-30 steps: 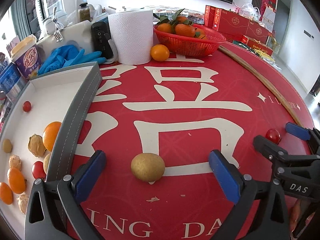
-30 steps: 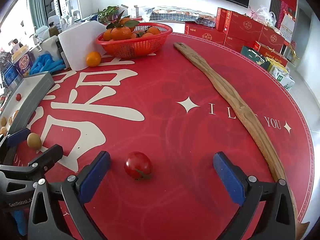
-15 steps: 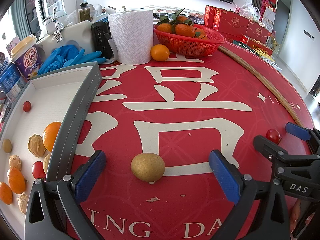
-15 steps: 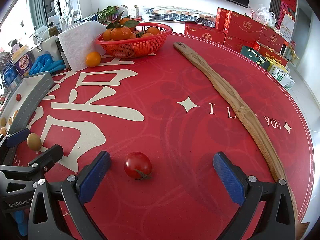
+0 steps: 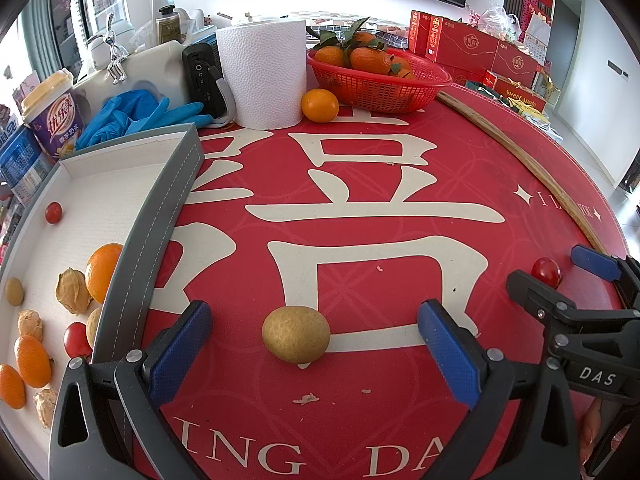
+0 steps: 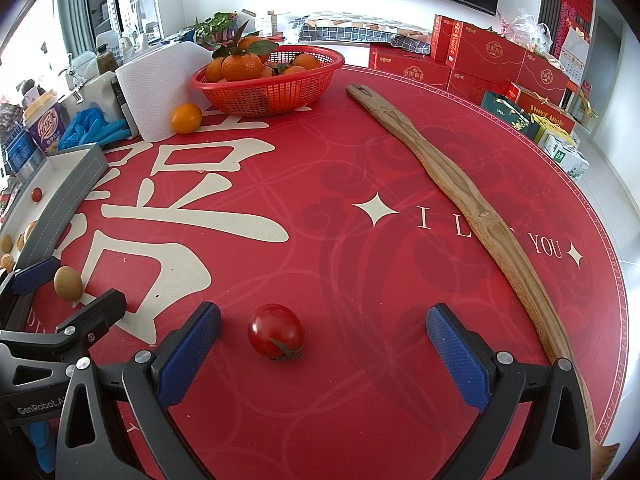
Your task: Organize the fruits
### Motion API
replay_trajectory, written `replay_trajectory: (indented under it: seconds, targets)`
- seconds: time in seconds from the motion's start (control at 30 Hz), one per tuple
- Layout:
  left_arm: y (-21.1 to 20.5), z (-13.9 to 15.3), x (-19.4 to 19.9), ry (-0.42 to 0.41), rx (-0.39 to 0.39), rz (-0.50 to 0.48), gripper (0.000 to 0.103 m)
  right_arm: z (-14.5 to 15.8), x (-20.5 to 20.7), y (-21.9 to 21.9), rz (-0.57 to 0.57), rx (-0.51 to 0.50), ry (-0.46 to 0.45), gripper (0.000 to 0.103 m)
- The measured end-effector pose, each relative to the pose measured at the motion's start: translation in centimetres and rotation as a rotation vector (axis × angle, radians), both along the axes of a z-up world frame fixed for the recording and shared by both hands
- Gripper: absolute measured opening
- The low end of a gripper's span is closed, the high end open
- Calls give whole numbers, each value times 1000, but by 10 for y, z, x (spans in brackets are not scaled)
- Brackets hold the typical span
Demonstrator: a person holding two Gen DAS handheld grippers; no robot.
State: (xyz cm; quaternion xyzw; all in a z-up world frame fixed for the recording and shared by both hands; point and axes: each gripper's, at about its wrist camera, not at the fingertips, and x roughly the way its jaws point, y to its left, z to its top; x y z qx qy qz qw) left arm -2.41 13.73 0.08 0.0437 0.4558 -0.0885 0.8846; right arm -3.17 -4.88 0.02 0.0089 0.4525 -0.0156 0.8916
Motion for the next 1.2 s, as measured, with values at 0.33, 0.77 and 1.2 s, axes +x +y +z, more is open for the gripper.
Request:
replay_trajectory:
  seconds: [0.33,0.77,1.2]
  targets:
    - [0,0,0,0,0,0,102,0,0,0,0,0,0,103]
    - [0,0,0,0,0,0,102,0,1,0,-1,-1,0,103]
    - [-7,7,-17,-31,-4,-16,62,2,-7,-1,7,-5,-12,85]
